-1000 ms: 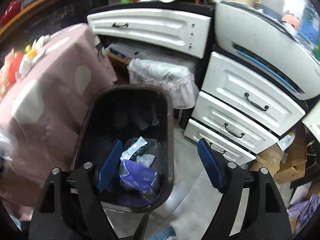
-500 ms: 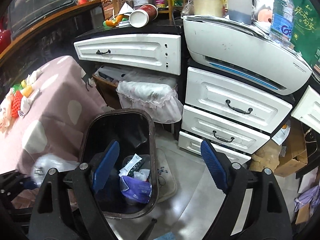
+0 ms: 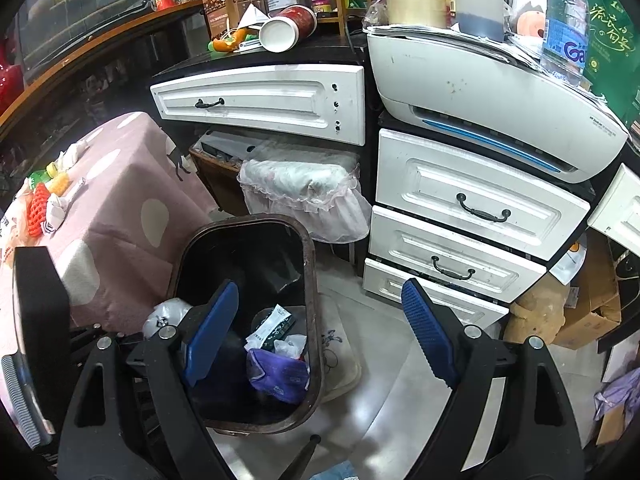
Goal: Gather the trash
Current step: 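Lower the clear plastic bag into the black bin and open the left tool, then move both tools back toward the table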
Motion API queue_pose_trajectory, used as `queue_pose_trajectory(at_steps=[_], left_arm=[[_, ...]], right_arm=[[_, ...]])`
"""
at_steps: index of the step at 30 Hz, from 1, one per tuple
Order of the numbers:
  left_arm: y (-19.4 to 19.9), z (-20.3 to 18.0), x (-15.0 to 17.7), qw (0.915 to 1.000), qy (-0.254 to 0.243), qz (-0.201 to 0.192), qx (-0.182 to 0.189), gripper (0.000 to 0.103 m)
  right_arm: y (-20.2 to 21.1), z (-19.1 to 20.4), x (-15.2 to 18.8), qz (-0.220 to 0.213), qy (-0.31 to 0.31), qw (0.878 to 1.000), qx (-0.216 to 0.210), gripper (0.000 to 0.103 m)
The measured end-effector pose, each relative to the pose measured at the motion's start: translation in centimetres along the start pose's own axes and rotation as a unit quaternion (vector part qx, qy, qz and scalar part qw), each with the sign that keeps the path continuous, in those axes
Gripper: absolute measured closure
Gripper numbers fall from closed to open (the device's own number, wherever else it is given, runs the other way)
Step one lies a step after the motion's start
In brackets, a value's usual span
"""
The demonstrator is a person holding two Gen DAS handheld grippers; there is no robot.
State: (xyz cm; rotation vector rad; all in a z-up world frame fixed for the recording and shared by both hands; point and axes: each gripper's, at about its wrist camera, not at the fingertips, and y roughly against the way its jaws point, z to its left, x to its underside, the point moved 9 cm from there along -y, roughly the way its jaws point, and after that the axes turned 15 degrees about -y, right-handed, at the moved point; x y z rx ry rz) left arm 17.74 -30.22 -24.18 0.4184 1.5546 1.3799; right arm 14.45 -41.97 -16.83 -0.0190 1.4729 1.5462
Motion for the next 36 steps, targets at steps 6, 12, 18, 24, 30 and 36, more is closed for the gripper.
queue_pose_trajectory(at_steps=[6, 12, 18, 24, 30, 36], left_arm=[[-0.7, -0.2, 0.0, 1.0000, -0.002, 0.004, -0.002, 0.033], [-0.4, 0.3, 0.0, 0.9999, 0.007, -0.006, -0.009, 0.019], [1.8, -0.3, 0.0, 0.9993, -0.001, -0.035, -0.013, 0.013], [5.4, -1.1, 0.5, 0.9967, -0.021, -0.072, -0.031, 0.010], [9.5, -1.3, 1.4, 0.9928, -0.026, -0.109, -0.040, 0.006], [13.3, 0.3, 3.3, 0.9875, -0.029, -0.137, -0.071, 0.005]], right_arm=[[0.0, 0.0, 0.0, 0.000, -0.003, 1.000, -0.002, 0.016], [-0.1, 0.1, 0.1, 0.005, 0.000, 1.000, -0.007, 0.011], [0.2, 0.6, 0.0, -0.001, 0.011, 1.000, -0.016, 0.009], [0.9, 0.6, -0.6, -0.017, 0.013, 0.999, -0.025, 0.007], [0.9, 1.3, -0.5, -0.020, 0.025, 0.999, -0.028, 0.007], [1.6, 3.2, -0.1, -0.021, 0.046, 0.998, -0.047, 0.007]])
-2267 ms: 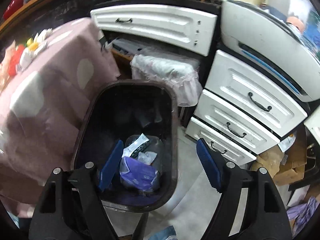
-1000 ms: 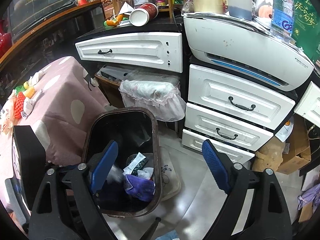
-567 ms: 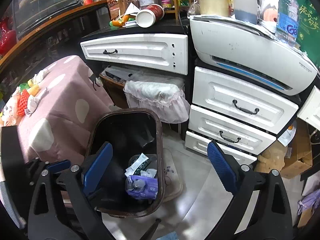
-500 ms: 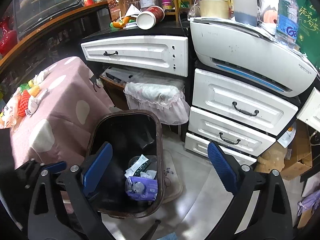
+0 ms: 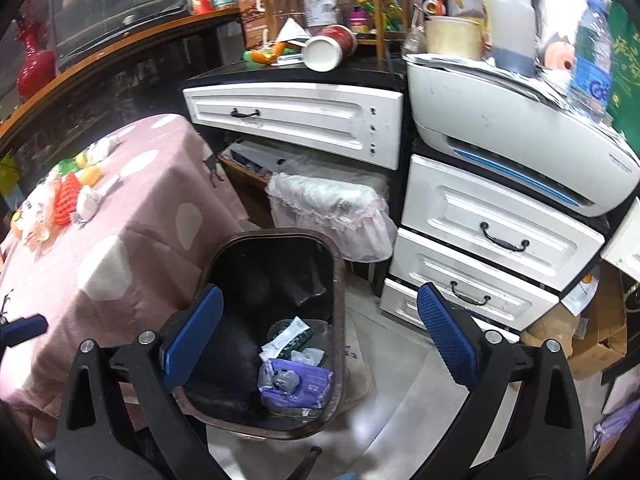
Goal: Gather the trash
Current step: 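Move both tools back toward the table, then grasp the white plastic bag with red print with the left tool while the right tool approaches the crumpled paper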
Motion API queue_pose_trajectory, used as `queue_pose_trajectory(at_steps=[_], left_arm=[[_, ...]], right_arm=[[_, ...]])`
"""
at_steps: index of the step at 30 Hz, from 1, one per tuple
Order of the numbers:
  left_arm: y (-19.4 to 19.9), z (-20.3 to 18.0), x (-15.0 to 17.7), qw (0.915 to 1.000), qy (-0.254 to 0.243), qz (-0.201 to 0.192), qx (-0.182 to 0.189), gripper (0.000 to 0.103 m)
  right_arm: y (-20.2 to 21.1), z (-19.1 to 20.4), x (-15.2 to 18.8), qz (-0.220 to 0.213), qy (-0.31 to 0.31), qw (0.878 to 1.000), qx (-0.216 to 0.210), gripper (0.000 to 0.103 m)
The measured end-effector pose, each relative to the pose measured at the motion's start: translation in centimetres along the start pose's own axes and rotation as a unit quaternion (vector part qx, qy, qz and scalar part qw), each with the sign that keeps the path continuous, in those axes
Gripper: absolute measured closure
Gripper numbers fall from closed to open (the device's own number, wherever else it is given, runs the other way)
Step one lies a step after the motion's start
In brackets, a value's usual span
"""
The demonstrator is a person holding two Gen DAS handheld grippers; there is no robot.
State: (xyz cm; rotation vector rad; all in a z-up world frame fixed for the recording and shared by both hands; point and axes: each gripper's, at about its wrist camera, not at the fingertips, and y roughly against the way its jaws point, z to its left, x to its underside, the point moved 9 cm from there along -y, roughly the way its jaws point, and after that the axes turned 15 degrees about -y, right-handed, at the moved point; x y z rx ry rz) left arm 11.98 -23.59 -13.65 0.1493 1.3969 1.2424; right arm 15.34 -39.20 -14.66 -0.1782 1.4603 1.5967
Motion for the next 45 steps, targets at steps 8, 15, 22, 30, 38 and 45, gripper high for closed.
queue_pose_trajectory(at_steps=[8, 15, 22, 30, 38, 45], left_arm=[[3.6, 6.6, 3.3, 0.9966, 0.067, -0.006, -0.046, 0.005], [6.3, 13.3, 6.9, 0.9846, 0.149, -0.008, -0.091, 0.006], [7.9, 19.1, 10.4, 0.9643, 0.246, -0.015, -0.096, 0.009], [5.4, 23.4, 11.2, 0.9370, 0.346, -0.015, -0.046, 0.023], [1.2, 24.4, 10.1, 0.9312, 0.364, 0.007, -0.021, 0.030], [-0.4, 25.2, 10.0, 0.9211, 0.389, 0.008, -0.006, 0.052]], right_arm=[[1.5, 6.0, 0.7, 0.011, 0.041, 0.997, -0.067, 0.007], [3.6, 13.1, 1.0, 0.021, 0.078, 0.987, -0.142, 0.007], [3.5, 19.1, 2.1, 0.029, 0.124, 0.977, -0.169, 0.007], [2.1, 22.5, 2.9, 0.041, 0.145, 0.973, -0.173, 0.007], [1.8, 22.7, 3.6, 0.043, 0.159, 0.972, -0.170, 0.007], [0.9, 22.6, 3.7, 0.047, 0.159, 0.972, -0.167, 0.007]])
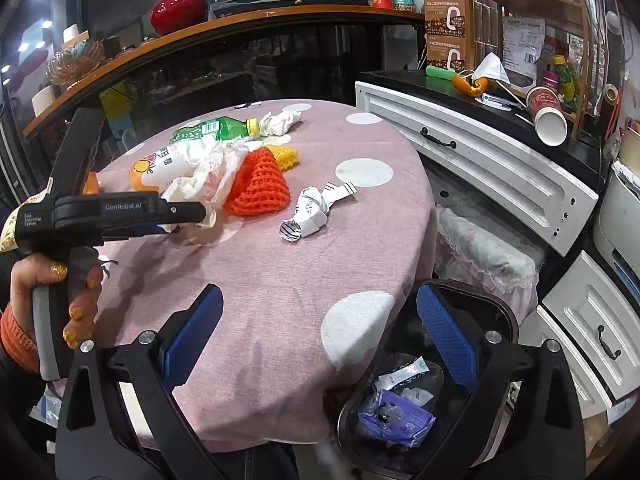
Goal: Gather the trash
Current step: 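Grasp the white plastic bag with red print with the left tool while the right tool approaches the crumpled paper, then grasp the crumpled white printed paper with the right tool while the left tool lifts the bag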
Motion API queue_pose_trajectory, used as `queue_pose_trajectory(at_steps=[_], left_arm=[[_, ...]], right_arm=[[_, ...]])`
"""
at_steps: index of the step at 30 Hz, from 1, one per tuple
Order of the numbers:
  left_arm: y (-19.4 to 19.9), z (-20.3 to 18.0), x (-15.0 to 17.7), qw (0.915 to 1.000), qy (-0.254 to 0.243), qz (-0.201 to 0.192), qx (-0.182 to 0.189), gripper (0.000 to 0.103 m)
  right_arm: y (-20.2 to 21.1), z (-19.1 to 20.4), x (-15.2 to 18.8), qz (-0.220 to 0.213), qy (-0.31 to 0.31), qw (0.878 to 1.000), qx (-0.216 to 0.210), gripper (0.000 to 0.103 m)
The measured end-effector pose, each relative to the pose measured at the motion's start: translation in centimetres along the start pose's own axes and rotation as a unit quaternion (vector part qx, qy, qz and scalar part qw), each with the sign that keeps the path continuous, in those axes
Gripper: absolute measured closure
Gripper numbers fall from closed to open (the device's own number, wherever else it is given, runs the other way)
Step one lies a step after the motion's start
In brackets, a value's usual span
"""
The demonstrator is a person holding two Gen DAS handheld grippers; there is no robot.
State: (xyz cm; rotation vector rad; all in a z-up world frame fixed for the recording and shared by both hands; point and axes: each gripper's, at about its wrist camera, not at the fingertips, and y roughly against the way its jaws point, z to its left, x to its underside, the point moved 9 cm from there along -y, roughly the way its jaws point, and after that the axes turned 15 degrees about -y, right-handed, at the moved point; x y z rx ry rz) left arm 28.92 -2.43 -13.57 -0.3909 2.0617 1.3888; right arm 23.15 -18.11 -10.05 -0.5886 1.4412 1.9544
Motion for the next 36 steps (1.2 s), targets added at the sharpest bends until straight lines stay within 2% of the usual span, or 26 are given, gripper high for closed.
queue_pose_trajectory(at_steps=[2, 3, 9, 18, 25, 27, 31, 36], left_arm=[[-0.1, 0.3, 0.0, 1.0000, 0.006, -0.001, -0.001, 0.063], [-0.1, 0.4, 0.1, 1.0000, 0.008, -0.001, -0.001, 0.074], [1.2, 0.5, 0.0, 0.9996, 0.004, -0.023, -0.016, 0.085], [6.5, -0.1, 0.5, 0.9956, -0.018, -0.080, -0.045, 0.089], [9.0, -1.0, 1.3, 0.9920, -0.035, -0.106, -0.059, 0.090], [9.7, -1.2, 1.4, 0.9907, -0.041, -0.113, -0.063, 0.091], [10.5, -1.4, 1.4, 0.9887, -0.050, -0.125, -0.067, 0.091], [11.0, -1.1, 1.5, 0.9876, -0.047, -0.133, -0.069, 0.092]], right_arm=[[-0.4, 0.0, 0.0, 0.003, -0.001, 1.000, 0.002, 0.007], [-0.5, -0.1, 0.0, 0.004, -0.002, 1.000, 0.002, 0.007], [-1.0, 0.2, 0.0, 0.002, 0.005, 1.000, 0.007, 0.007], [-2.2, 1.1, -0.5, 0.004, 0.017, 1.000, 0.011, 0.007], [-4.4, 1.9, -1.6, 0.009, 0.020, 1.000, 0.021, 0.008], [-5.3, 2.2, -2.0, 0.013, 0.019, 0.999, 0.025, 0.015], [-7.7, 2.4, -2.9, 0.026, 0.022, 0.999, 0.039, 0.023], [-9.7, 2.0, -3.7, 0.038, 0.019, 0.997, 0.059, 0.051]])
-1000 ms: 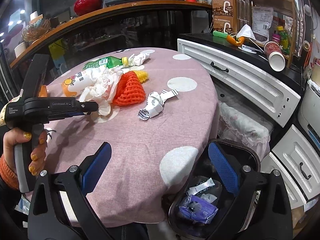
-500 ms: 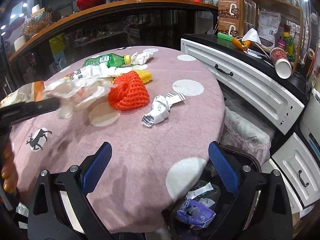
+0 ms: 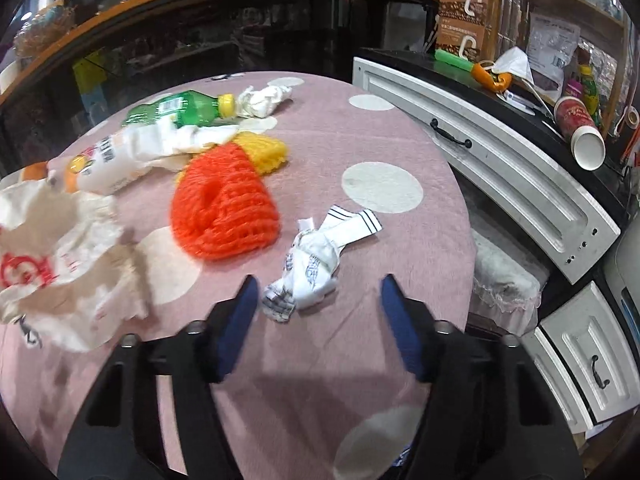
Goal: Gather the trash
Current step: 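Grasp the crumpled white printed paper with the right tool while the left tool lifts the bag, then carry the red-print bag into the bin and open the left tool while the right tool carries the paper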
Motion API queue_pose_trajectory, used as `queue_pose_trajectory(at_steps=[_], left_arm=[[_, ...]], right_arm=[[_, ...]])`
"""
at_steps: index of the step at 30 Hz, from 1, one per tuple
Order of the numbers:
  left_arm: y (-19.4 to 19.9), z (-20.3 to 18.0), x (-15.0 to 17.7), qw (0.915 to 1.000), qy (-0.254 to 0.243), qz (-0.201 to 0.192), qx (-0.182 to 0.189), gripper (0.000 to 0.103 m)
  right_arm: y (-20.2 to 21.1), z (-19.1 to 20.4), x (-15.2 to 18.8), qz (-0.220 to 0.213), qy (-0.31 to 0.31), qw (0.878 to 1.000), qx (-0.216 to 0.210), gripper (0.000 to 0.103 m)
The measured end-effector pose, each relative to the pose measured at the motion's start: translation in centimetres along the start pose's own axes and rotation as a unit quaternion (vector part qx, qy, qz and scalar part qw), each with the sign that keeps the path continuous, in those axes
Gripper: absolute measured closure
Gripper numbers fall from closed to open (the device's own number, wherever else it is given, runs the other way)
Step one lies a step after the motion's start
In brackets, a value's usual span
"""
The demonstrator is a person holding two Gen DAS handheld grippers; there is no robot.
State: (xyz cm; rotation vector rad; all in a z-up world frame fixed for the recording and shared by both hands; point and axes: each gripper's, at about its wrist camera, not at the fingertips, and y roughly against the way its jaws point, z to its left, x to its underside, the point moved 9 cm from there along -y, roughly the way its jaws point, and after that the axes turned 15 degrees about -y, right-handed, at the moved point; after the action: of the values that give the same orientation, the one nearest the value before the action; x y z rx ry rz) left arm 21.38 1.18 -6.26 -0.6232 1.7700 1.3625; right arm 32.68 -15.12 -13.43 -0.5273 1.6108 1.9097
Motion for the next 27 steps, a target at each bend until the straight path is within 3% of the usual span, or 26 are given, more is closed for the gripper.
queue_pose_trajectory(at_steps=[1, 3, 6, 14, 27], left_arm=[[0.0, 0.1, 0.0, 1.0000, 0.001, -0.001, -0.001, 0.092], [0.2, 0.0, 0.0, 1.0000, 0.002, -0.002, 0.001, 0.092], [0.3, -0.2, 0.1, 1.0000, -0.002, -0.004, -0.001, 0.092], [1.0, -1.1, -0.3, 0.9997, -0.018, -0.018, -0.001, 0.092], [2.0, -5.6, -1.5, 0.9976, -0.046, -0.034, 0.039, 0.092]], right_arm=[[-0.4, -0.1, -0.1, 0.006, -0.006, 1.000, -0.001, 0.056], [-0.9, -0.4, -0.1, 0.013, -0.012, 1.000, 0.003, 0.078], [-1.0, -0.9, 0.1, 0.008, -0.018, 1.000, 0.001, 0.085], [1.4, -1.4, 0.2, -0.016, -0.027, 0.999, -0.013, 0.088], [8.0, -4.2, 1.7, -0.055, -0.025, 0.998, -0.015, 0.088]])
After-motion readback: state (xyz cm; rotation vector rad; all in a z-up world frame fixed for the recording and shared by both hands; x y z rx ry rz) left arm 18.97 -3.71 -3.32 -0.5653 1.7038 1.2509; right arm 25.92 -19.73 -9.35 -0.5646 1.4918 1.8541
